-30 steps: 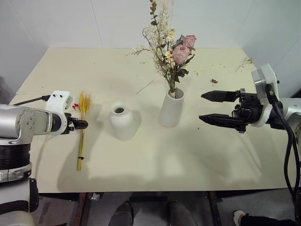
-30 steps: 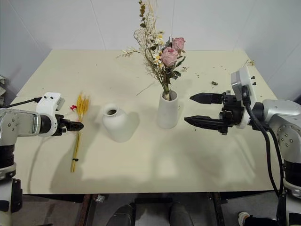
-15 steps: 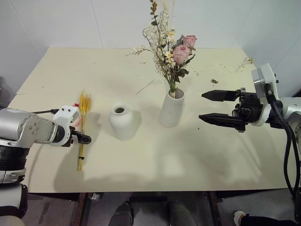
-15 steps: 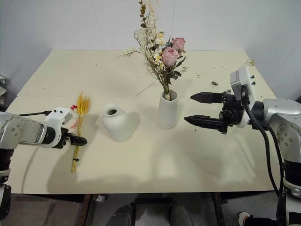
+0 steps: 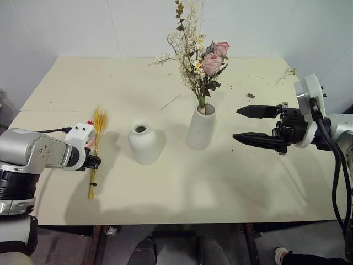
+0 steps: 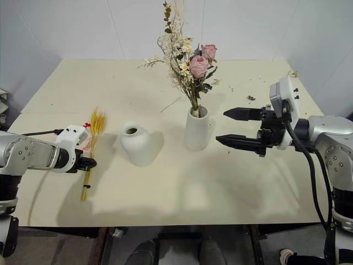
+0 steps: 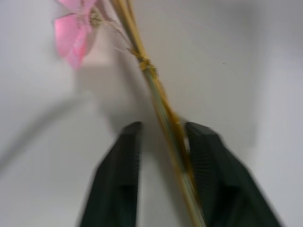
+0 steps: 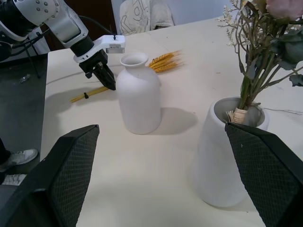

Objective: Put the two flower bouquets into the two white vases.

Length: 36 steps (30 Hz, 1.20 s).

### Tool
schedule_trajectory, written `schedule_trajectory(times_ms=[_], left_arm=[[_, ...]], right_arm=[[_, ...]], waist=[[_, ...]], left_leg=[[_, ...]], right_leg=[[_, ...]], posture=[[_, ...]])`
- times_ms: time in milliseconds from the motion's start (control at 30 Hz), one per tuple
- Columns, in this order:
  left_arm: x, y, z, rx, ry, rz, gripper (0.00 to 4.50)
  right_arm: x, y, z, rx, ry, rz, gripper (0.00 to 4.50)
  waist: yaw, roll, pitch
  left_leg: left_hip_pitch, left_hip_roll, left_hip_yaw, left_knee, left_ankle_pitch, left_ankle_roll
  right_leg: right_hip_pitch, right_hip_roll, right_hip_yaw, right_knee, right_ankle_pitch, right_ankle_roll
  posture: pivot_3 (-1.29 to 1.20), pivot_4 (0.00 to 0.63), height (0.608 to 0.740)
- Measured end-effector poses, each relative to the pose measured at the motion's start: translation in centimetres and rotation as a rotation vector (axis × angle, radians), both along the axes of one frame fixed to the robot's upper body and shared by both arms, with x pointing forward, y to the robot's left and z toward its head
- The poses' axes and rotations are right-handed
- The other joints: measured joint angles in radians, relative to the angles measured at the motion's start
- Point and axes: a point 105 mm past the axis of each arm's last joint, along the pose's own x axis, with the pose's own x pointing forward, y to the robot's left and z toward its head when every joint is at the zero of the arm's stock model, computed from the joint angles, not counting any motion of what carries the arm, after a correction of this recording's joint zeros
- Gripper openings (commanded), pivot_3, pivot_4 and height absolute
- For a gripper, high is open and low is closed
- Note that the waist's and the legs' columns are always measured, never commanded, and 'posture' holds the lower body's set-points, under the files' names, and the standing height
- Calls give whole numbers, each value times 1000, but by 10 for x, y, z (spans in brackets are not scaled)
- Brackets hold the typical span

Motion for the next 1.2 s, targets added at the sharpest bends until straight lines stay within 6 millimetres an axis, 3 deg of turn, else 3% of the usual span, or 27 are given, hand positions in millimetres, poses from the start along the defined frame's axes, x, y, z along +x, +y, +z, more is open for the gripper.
schedule_trajectory(times_ms=[33, 67, 333, 467, 700, 867, 967, 1100, 1200], left_arm=[[0, 1, 0, 2, -2, 4, 37], [0, 1, 0, 5, -4, 9, 12], [4, 4, 2, 15, -27, 37, 12], [14, 7, 13, 42, -108, 52, 12], [48, 0, 61, 74, -451, -22, 12], [66, -12, 109, 58, -772, -80, 12], [71, -17, 126, 48, -897, -113, 12], [69, -43, 160, -50, -1188, -227, 12], [63, -59, 174, -129, -1330, -309, 12]], right_arm=[[0, 0, 0, 0, 0, -1, 4500], [0, 0, 0, 0, 0, -1, 4500], [1, 0, 0, 0, -1, -6, 4500], [1, 0, 0, 0, -2, -7, 4500], [1, -1, 0, 0, -3, -14, 4500], [2, -1, 0, 0, -3, -21, 4500], [2, -1, -1, 0, -3, -24, 4500], [2, -1, -3, -2, 3, -32, 4500], [1, 0, -3, -7, -6, -34, 4500]], waist=[[0, 0, 0], [0, 0, 0], [0, 0, 0], [2, -1, 0], [2, -1, 0], [2, -1, 0], [2, -1, 0], [6, -1, 0], [5, -1, 0]], left_leg=[[0, 0, 0, 0, 0, 0], [0, 0, 0, 0, 0, 0], [0, 0, 0, 0, 0, 0], [-1, 0, 0, 0, 0, 0], [-2, 0, 0, -1, 0, 0], [-3, 0, 0, 0, 0, 0], [-3, 0, 0, 0, 0, 0], [-4, 0, 1, 1, 0, 0], [-4, 0, 1, 3, 0, 0]], right_leg=[[0, 0, 0, 0, 0, 0], [0, 0, 0, 0, 0, 0], [0, 0, 0, 0, 0, 0], [0, 0, 0, -1, 0, 0], [-1, 0, 0, -3, 0, 0], [-1, 0, 0, -3, 0, 0], [-1, 0, 0, -3, 0, 1], [-1, 0, 0, -3, 1, 1], [-1, 0, 0, -3, 1, 2]], posture=[[0, 150, 740], [0, 150, 740], [0, 150, 740], [0, 150, 740], [0, 150, 740], [0, 150, 740], [0, 150, 740], [0, 150, 740], [0, 150, 740]])
